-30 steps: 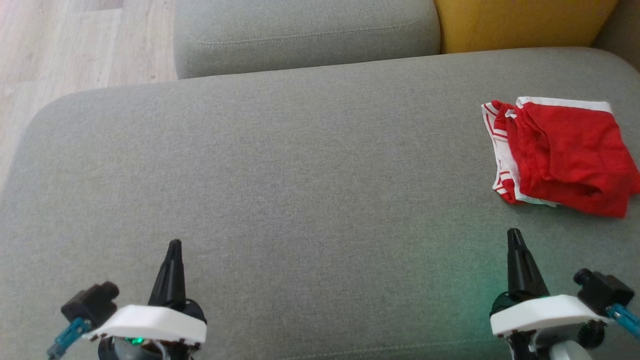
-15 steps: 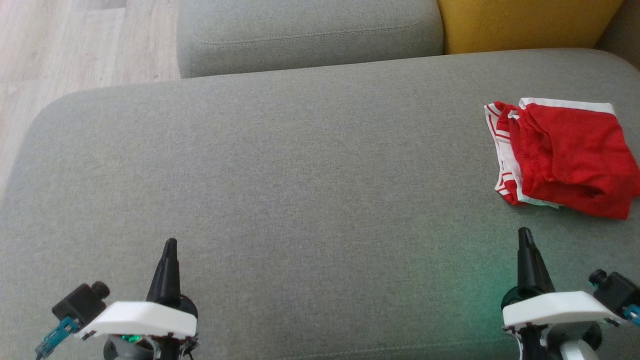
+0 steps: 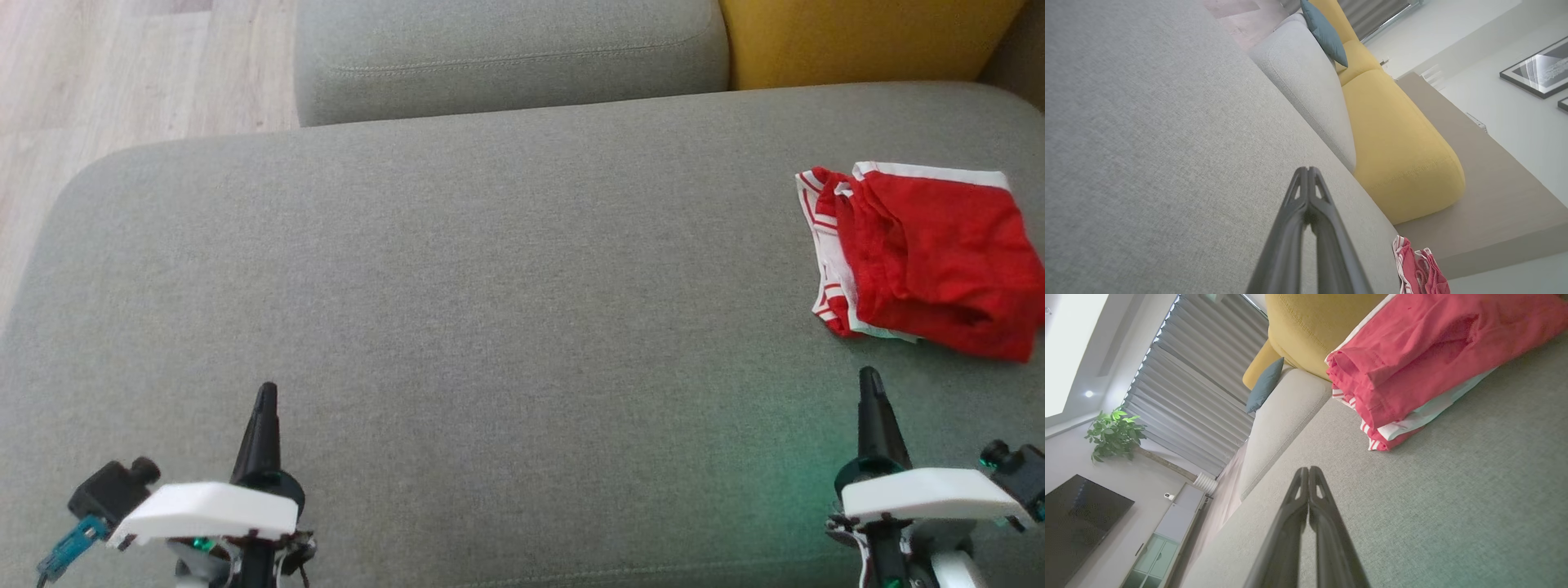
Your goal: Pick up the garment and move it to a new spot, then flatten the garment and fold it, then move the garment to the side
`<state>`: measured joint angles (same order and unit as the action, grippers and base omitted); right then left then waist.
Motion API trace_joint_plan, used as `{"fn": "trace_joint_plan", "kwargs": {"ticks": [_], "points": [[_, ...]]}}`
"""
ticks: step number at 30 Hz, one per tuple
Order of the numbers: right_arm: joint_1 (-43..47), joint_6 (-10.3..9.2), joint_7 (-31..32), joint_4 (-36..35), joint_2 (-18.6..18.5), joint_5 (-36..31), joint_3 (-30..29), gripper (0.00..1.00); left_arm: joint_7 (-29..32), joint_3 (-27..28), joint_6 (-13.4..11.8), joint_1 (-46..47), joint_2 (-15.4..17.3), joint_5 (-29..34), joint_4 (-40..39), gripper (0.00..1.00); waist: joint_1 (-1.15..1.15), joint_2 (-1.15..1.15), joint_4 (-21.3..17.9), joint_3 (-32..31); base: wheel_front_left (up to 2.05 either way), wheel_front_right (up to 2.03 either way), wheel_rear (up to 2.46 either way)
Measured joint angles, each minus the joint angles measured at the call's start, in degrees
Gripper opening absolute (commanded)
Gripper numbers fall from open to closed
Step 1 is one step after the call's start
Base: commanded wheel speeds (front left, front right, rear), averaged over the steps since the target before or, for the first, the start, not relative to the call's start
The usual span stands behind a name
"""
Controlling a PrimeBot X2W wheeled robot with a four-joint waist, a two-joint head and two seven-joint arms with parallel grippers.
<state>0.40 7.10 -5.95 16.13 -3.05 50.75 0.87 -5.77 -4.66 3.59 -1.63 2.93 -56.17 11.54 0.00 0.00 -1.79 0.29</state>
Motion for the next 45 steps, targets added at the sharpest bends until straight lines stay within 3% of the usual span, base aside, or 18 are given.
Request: {"fn": "trace_joint_plan", "kwargs": {"ticks": [45], "points": [[-2.58, 0.0, 7.13, -0.05, -0.25, 29.73, -4.46, 0.0, 7.24, 5.31, 2.52, 2.83, 0.2, -25.86, 3.0, 0.0, 0.0, 0.0, 1.26, -0.07, 0.0, 0.0, 0.0]]}}
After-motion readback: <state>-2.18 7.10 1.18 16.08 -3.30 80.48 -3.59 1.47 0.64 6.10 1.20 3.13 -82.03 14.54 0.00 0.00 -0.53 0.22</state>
